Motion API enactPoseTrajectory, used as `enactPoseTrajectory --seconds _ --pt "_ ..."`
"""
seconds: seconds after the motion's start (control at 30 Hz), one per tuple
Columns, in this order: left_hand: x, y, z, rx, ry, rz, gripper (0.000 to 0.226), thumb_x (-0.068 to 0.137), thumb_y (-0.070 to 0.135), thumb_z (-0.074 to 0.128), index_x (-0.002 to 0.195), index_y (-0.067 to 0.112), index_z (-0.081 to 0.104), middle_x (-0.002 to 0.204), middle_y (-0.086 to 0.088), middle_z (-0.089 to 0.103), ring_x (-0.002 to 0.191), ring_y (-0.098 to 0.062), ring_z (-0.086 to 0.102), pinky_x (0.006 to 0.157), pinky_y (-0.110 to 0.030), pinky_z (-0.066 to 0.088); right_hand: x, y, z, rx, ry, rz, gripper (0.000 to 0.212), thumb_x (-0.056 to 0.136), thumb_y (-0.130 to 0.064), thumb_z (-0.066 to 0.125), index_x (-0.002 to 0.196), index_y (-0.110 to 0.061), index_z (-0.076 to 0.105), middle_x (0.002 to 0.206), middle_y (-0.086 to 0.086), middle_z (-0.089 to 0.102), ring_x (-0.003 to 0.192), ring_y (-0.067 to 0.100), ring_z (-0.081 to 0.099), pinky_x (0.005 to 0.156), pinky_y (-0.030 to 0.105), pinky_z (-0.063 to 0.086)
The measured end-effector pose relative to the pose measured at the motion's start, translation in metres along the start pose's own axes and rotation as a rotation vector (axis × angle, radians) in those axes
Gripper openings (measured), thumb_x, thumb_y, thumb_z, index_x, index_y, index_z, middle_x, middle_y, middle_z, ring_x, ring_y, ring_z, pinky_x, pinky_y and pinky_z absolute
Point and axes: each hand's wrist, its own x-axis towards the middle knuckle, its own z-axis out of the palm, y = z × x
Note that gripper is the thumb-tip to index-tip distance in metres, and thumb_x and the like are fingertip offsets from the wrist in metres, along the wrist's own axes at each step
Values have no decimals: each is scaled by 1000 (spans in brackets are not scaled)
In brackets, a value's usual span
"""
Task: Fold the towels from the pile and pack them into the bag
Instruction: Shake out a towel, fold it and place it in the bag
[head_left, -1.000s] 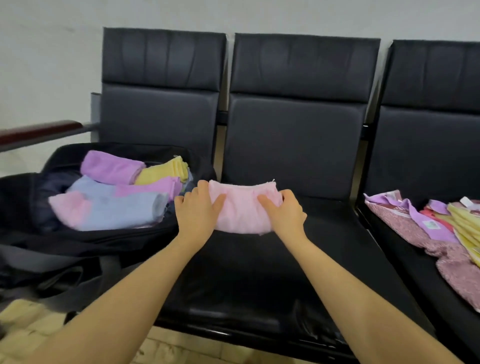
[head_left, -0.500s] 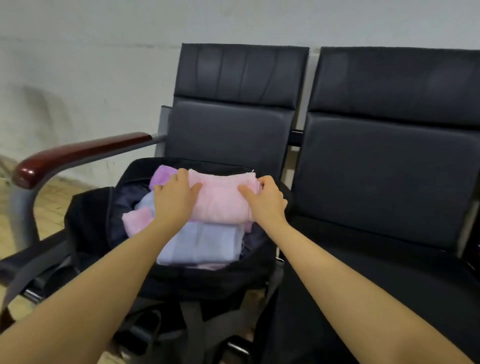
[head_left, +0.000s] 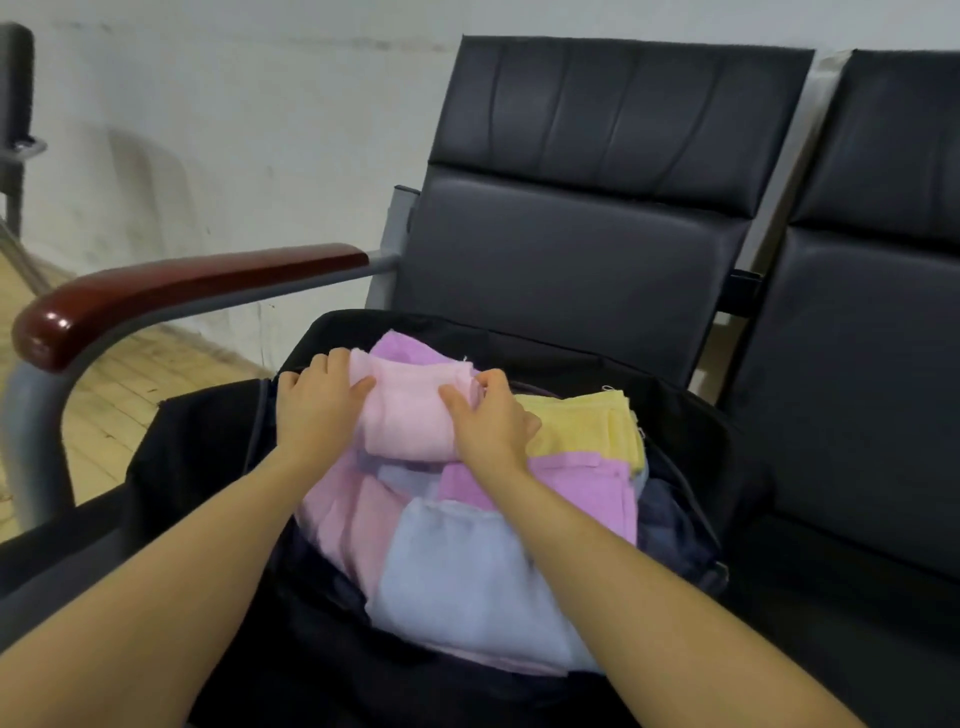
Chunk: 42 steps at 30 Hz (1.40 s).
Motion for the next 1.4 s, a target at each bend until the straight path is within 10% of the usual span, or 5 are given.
enactPoseTrajectory --seconds 0.43,0.63,0.8,0.97,1.4 --pt "-25 4 21 291 180 365 17 81 24 56 70 12 60 70 -7 59 67 -28 54 66 -38 32 -3 27 14 -408 -83 11 40 95 -48 47 109 -11 55 105 9 66 104 30 55 92 39 22" --pt "-34 -7 28 171 -314 221 55 100 49 23 150 27 25 160 -6 14 147 -30 6 117 -40 0 -10 25 21 -595 -73 -20 48 92 -46 54 125 -13 45 127 9 53 115 29 46 94 39 25" --pt "-21 -11 28 263 -474 236 62 96 61 16 152 36 4 161 4 -4 147 -26 -10 119 -41 -5 -6 31 17 -747 -305 -487 64 97 -52 40 152 -29 17 160 0 11 145 18 12 114 42 5" --pt "-17 -10 23 290 -537 240 62 96 60 16 151 37 0 161 5 -7 147 -24 -10 118 -38 -6 -5 45 24 -894 -601 -302 71 97 -60 19 154 -24 -6 160 -4 -14 147 11 -11 115 44 -12" --pt "-36 32 -37 285 -382 320 52 100 39 36 148 24 26 159 -3 14 143 -27 19 113 -40 21 -17 17 -34 -672 -522 -231 49 103 -46 20 149 -31 27 157 -6 25 142 14 26 112 48 8"
